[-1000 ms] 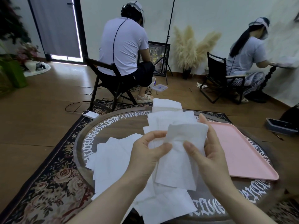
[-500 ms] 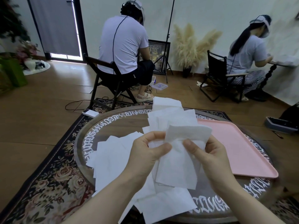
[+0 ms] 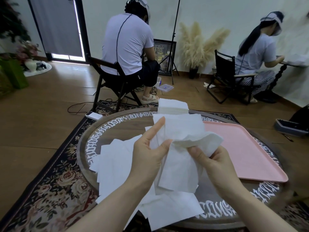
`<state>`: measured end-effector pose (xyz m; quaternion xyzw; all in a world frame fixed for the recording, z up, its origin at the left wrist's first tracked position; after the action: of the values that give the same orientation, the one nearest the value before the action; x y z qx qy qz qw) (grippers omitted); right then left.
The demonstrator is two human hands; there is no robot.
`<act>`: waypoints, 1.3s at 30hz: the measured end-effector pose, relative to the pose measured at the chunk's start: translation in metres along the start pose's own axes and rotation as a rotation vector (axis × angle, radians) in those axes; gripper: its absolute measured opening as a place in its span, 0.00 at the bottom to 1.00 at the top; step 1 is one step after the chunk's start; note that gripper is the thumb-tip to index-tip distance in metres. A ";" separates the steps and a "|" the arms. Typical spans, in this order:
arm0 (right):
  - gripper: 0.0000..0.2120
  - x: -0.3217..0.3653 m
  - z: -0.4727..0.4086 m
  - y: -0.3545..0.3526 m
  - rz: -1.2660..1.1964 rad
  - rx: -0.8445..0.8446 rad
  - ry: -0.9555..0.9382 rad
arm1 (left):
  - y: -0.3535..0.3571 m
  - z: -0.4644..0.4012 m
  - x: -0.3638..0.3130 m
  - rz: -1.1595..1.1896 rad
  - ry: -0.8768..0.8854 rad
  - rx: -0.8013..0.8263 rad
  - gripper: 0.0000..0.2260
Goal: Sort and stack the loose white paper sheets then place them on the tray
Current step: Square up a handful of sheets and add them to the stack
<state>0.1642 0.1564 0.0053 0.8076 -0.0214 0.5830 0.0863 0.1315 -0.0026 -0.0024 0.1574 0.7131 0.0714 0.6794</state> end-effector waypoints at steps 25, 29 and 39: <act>0.19 0.005 -0.017 -0.009 0.138 0.107 0.088 | 0.003 -0.002 0.004 0.068 -0.234 -0.014 0.08; 0.20 0.004 -0.015 -0.010 0.183 0.114 0.104 | 0.003 0.000 0.003 0.064 -0.249 -0.024 0.09; 0.19 0.002 -0.012 -0.007 0.156 0.114 0.094 | 0.004 0.003 0.002 0.115 -0.249 0.024 0.16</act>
<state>0.1547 0.1656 0.0104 0.7789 -0.0470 0.6254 -0.0046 0.1345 0.0009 -0.0031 0.2140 0.6138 0.0815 0.7555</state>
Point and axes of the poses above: each hand's wrist, its own z-axis away from the middle knuckle, its own y-axis out of the palm, x = y × z, the point moved 1 cm from there along -z, towards the middle knuckle, and after that the axes turned 7 degrees about -y, right-handed, at the moved point
